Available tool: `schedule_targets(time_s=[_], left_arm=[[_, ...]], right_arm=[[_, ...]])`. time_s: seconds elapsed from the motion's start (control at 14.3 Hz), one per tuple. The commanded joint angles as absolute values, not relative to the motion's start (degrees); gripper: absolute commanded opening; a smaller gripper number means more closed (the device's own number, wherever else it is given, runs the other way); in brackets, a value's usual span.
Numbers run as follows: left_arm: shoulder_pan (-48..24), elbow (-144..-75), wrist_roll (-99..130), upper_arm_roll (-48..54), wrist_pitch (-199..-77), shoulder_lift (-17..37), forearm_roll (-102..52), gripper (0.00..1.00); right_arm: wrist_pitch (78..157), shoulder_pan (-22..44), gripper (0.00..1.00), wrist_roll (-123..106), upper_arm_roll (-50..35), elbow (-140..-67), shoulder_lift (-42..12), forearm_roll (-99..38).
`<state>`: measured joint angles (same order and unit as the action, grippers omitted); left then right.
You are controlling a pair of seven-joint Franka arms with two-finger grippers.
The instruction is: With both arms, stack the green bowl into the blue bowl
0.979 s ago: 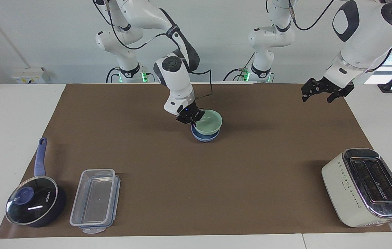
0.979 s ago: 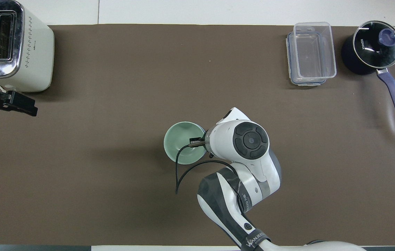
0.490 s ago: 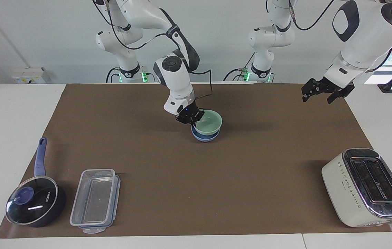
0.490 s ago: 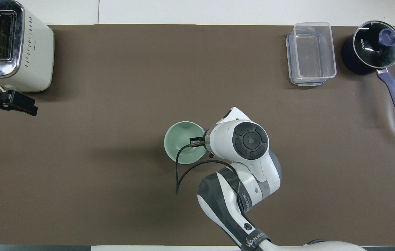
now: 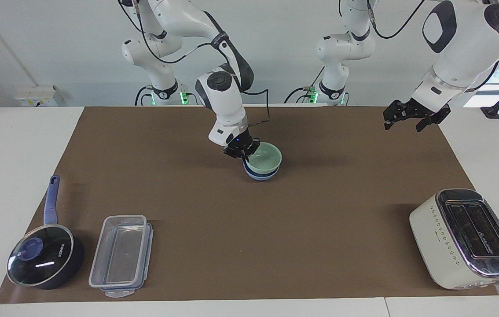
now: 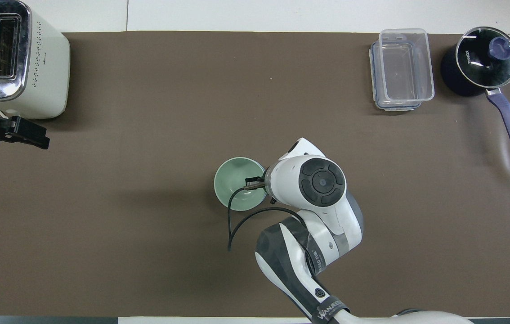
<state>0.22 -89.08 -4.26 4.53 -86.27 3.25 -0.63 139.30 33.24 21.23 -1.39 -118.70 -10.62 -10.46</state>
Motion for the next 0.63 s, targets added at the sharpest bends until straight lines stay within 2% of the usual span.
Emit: schedule_targets(time_s=[0.0, 0.28, 0.56], left_arm=[[-0.53, -91.23, -3.34, 4.39, -87.45, 1.58, 0.18, 1.0], [-0.44, -91.14, -3.34, 4.39, -87.54, 1.58, 0.18, 1.0], [-0.88, -91.14, -3.25, 4.48, -87.8, 1.05, 0.18, 1.0]], right_arm=[[140.01, 32.7, 0.99, 21.62, -1.32, -118.04, -10.46, -9.58], [135.98, 28.49, 1.0, 20.05, -1.32, -118.48, -5.29, -9.58], [125.89, 19.89, 1.0, 14.78, -1.23, -118.56, 1.22, -9.49]])
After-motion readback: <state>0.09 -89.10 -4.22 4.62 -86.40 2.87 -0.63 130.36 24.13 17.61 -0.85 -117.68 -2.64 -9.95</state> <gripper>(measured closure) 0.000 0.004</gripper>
